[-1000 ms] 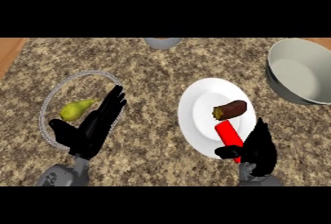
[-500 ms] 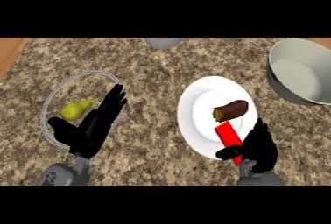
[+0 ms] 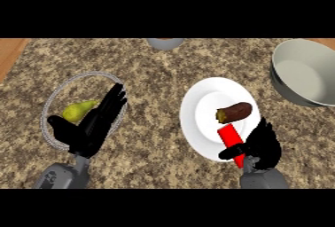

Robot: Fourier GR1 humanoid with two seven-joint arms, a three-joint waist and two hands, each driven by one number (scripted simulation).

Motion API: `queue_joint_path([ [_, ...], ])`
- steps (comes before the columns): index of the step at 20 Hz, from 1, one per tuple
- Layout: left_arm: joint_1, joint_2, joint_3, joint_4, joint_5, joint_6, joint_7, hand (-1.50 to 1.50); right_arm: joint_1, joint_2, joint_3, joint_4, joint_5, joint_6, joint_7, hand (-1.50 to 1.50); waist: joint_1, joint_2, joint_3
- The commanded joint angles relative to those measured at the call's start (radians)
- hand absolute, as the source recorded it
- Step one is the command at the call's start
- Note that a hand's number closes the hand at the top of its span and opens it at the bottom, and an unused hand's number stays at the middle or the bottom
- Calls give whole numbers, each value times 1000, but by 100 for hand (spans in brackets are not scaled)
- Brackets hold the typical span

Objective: Pick the can from the plate and place it in the bowl

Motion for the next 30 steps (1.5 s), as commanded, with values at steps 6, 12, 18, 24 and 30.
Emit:
queue_joint_path([
  [6, 6, 7, 17, 18, 12, -39, -19, 0, -67, 5, -17, 54, 5, 6, 241, -150, 7, 3, 1],
  [12, -22, -11, -4, -4, -18, -7, 15, 0, -43, 5, 7, 79, 14, -70, 241, -150, 4, 1, 3],
  [18, 19, -30, -9, -18, -15, -14, -5, 0, -44, 5, 72, 61, 45, -84, 241, 150, 7, -1, 3],
  [24, -7, -14, 26, 11, -3, -37, 6, 0, -69, 5, 102, 71, 63, -55, 241, 150, 2, 0, 2],
  [30, 26, -9, 24, 7, -20, -45, -9, 0, -80, 5, 110, 115, 93, -56, 241, 150, 7, 0, 3],
])
